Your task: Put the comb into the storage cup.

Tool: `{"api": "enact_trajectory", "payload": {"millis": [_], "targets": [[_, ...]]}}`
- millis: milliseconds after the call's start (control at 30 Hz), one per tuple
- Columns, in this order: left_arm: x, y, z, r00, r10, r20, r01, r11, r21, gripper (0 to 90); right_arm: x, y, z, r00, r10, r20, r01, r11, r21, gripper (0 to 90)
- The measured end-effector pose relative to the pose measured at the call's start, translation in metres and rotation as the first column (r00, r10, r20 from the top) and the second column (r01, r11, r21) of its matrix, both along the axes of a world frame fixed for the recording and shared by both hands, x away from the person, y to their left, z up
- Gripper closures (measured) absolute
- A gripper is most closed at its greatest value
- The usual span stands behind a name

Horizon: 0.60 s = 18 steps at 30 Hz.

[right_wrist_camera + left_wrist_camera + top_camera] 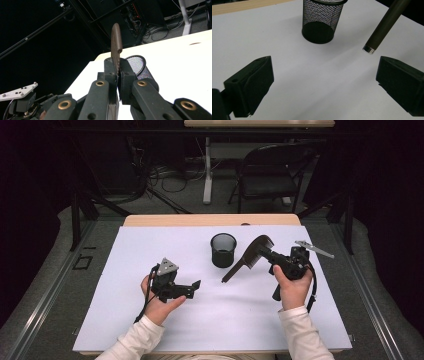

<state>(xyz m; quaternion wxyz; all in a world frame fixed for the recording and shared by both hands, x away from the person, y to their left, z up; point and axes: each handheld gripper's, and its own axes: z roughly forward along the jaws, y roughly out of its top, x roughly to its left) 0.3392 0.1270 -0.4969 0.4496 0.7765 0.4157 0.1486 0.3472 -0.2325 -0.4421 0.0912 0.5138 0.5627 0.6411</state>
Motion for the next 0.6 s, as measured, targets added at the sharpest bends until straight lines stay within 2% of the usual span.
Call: {"api": "enact_trajectory", "payload": {"millis": [200,267,367,600], "targets": [[0.0025,0.0010,0.0000,0.9995,0.010,-0.031,-0.010,0.9999,0.011,0.2,-0.0009,0.0010,0.0007,1.0000,0.003,-0.003,-0.003,1.000,-0.013,87.5],[0.0030,0.0020,0.0005,0.9994,0.012,-0.033,-0.011,0.9998,0.016,0.2,-0.0008,0.0022,0.0012,1.0000,0.004,-0.002,-0.004,1.000,-0.008,87.5],[0.0033,0.0039,0.0023,0.9991,0.026,-0.034,-0.025,0.9995,0.020,0.2,-0.0019,0.0035,0.0035,1.0000,0.002,-0.002,-0.002,0.999,-0.034,87.5],[0.0045,0.0085,0.0060,0.9987,0.041,-0.030,-0.041,0.9990,0.020,0.3,-0.0015,0.0076,0.0076,0.9999,-0.002,0.016,0.003,0.999,-0.036,87.5]]}}
